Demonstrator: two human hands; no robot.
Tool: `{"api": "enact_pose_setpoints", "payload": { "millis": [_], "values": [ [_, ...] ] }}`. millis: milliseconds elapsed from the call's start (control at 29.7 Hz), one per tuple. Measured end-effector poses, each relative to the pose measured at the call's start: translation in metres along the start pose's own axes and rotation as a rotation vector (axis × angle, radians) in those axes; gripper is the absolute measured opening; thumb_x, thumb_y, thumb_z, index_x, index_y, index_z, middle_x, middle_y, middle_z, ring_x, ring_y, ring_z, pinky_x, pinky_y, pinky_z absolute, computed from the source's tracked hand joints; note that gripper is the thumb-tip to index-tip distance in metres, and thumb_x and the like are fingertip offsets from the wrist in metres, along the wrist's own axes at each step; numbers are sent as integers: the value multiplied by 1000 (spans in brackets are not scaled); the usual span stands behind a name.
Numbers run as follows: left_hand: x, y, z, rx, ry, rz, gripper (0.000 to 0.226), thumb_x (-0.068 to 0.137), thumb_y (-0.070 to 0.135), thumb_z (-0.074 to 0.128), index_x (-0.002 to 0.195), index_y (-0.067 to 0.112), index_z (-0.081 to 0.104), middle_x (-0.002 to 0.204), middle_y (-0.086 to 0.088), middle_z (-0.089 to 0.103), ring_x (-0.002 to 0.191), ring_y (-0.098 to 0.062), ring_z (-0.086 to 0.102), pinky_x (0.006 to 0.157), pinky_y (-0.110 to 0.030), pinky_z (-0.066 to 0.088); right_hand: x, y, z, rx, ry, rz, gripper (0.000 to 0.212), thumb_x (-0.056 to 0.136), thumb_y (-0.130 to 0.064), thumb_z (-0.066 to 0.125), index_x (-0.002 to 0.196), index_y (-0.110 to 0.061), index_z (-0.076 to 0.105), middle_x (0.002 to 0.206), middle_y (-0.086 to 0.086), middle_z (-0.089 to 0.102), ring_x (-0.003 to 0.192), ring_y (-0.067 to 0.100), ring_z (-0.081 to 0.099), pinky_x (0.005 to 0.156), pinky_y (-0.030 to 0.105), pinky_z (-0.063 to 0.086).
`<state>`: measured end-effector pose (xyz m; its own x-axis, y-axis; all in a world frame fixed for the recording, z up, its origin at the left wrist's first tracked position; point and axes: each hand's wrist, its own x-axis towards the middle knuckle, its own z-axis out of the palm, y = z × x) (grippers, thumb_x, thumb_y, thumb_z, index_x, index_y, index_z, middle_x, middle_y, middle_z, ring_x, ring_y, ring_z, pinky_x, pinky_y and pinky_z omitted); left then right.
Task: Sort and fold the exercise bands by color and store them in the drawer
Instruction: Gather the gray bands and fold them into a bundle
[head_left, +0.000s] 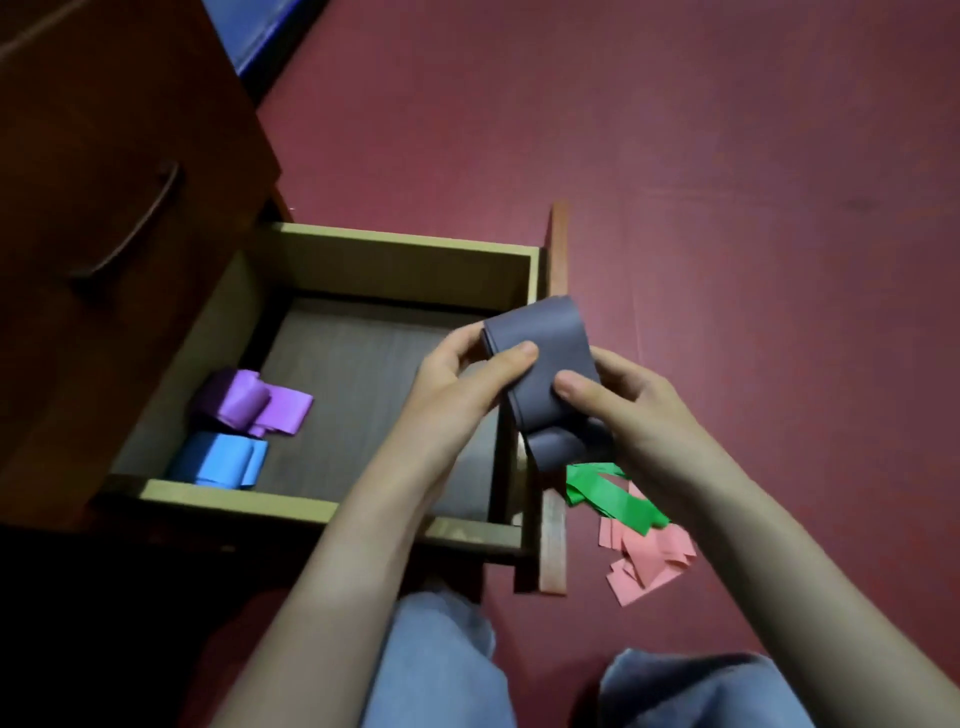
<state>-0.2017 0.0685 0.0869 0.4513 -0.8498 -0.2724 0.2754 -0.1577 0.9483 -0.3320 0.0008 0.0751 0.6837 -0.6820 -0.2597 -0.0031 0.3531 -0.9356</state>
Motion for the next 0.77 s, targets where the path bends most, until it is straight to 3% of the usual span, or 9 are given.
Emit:
{"api": "enact_pose_setpoints", "payload": {
  "millis": [135,235,303,370,504,605,774],
  "values": [
    [7,-8,-56,16,139,-52,46,69,27,67,111,10,58,105,-8,67,92,-16,64,86,-30,51,43,16,43,-91,-68,105,29,80,-17,63,109,-16,61,98,1,69,89,14,66,73,25,53],
    [24,-19,-95,25,277,-104,37,75,21,70,108,10,56,111,-12,64,99,-22,62,94,-35,48,82,39,70,-79,-26,185,45,78,-14,68,120,-8,52,109,8,66,96,18,64,79,27,51],
    [39,-27,-122,46,340,-130,26,82,14,63,106,14,51,111,-11,61,98,-22,59,90,-33,46,110,55,91,-96,-25,230,47,77,-12,69,120,-5,52,116,12,64,101,20,62,83,30,49],
    [54,-33,-145,99,409,-131,30,84,13,61,112,14,49,114,-11,60,98,-20,57,84,-28,45,135,68,108,-136,-54,250,40,79,-10,67,117,-5,56,116,12,63,101,20,60,86,29,48],
    [78,-39,-186,435,552,-102,48,86,14,58,131,9,43,130,-6,49,116,-18,48,83,-11,32,182,85,141,-233,-138,248,30,81,-7,64,111,-7,59,109,10,64,96,17,59,80,25,48],
    [87,-40,-214,721,626,-7,48,87,11,51,134,14,42,140,-7,44,128,-21,41,100,-25,31,216,96,162,-292,-179,241,30,81,-6,64,111,-7,61,102,9,63,94,19,58,84,33,49],
    [94,-50,-233,837,579,-105,43,92,8,32,132,17,45,137,-6,49,122,-23,46,91,-25,33,252,112,193,-442,-278,245,29,83,-5,62,112,-6,61,115,19,64,92,19,56,79,33,47]
  ]
}}
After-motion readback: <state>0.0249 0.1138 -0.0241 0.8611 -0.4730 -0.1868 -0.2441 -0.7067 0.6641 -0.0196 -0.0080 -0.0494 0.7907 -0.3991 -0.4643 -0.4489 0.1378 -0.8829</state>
